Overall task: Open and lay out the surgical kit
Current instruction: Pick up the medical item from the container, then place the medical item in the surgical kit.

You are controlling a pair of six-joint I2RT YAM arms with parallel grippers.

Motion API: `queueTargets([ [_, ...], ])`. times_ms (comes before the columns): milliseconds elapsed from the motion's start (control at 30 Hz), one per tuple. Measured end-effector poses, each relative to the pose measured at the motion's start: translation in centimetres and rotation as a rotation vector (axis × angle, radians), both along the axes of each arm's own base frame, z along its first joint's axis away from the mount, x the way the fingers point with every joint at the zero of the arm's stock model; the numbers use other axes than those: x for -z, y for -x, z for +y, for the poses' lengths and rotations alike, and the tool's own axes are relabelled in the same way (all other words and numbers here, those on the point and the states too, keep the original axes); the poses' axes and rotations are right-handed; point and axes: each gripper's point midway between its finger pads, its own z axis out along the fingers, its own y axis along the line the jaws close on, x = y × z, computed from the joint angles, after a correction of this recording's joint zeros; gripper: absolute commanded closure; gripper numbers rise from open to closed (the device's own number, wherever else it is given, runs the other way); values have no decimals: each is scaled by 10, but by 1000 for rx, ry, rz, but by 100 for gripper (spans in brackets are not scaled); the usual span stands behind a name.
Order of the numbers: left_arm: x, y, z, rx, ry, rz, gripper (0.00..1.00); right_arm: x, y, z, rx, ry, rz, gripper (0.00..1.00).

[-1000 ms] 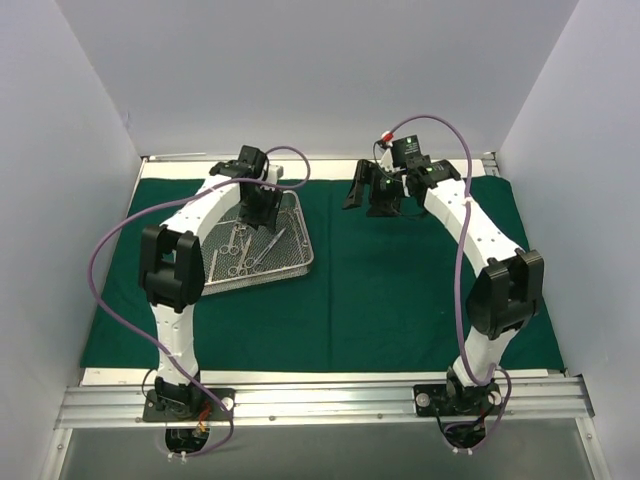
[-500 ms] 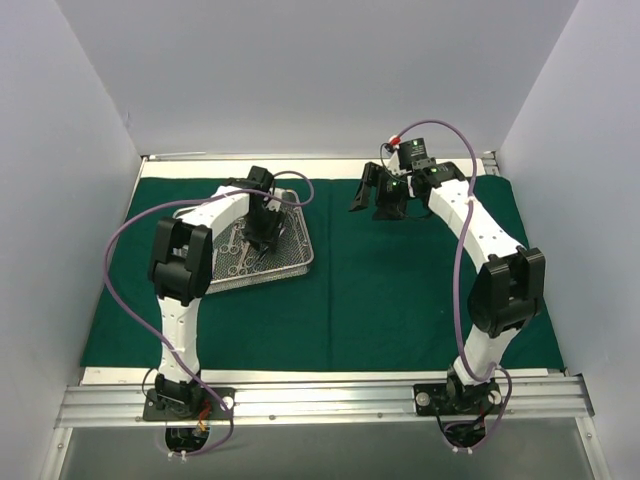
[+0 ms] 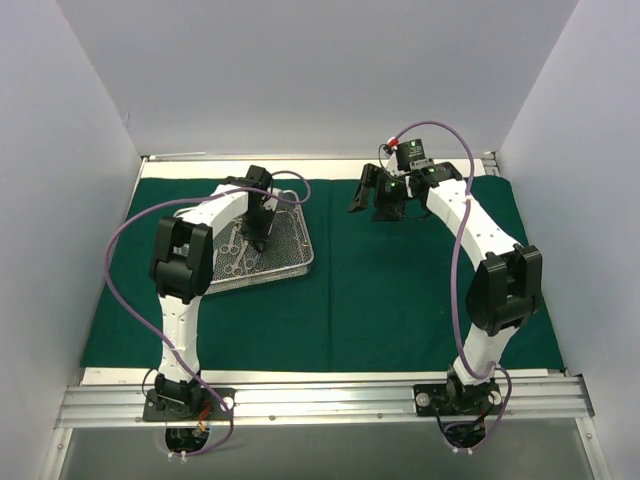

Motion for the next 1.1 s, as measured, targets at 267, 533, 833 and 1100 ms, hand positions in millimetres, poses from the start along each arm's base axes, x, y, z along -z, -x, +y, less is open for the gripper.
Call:
queueTargets([
  [267,-7,0,1,-19,78,30,98,0,2,4,-8,0,0,32],
  [533,-35,-7,-7,-57,225,31,98,-2,1,22,-50,-8,-11,32],
  [833,-120,-5,-31,-102,540,-59,98,-11,10,77,-210,-135,-50,30],
  [1100,-182,19,-73,-113,902,-65,98,-23,31,125,-323,-379,-96,43],
])
